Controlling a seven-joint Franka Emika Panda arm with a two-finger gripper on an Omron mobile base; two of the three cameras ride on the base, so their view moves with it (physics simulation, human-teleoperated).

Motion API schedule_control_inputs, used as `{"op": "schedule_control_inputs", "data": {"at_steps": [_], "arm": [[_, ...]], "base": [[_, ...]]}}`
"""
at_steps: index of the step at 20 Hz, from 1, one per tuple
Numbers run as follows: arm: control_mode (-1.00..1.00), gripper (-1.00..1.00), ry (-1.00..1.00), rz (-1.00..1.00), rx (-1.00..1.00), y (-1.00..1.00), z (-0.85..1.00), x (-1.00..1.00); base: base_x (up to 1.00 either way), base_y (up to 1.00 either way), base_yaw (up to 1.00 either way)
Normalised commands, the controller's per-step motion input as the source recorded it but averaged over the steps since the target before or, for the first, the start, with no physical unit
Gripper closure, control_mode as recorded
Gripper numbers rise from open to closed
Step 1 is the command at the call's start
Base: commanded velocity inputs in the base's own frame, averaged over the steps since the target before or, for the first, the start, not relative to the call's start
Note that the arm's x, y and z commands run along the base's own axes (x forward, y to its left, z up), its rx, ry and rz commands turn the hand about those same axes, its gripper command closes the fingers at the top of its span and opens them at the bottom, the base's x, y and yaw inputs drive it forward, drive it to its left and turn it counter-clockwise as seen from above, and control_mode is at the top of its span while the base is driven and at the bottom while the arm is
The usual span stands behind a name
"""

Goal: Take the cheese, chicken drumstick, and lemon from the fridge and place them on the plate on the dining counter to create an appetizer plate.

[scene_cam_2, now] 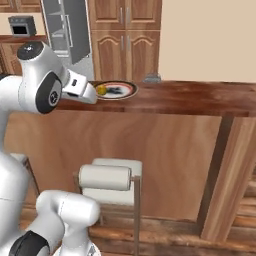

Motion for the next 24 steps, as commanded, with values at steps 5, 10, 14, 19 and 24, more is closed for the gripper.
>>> {"op": "schedule_control_inputs", "data": {"at_steps": [5,10,14,19,24], "arm": [[1.00,-1.00,0.00,0.00,0.00,0.00,0.00,0.00],[1.00,-1.00,0.00,0.00,0.00,0.00,0.00,0.00],[1.00,-1.00,0.00,0.00,0.00,0.00,0.00,0.00],[1.00,-1.00,0.00,0.00,0.00,0.00,0.00,0.00],[1.00,-1.00,0.00,0.00,0.00,0.00,0.00,0.00]], "base": [[-0.12,-1.00,-0.21],[0.12,-1.00,-0.21],[0.36,-1.00,-0.17],[0.61,-1.00,-0.12],[0.91,-1.00,-0.03]]}}
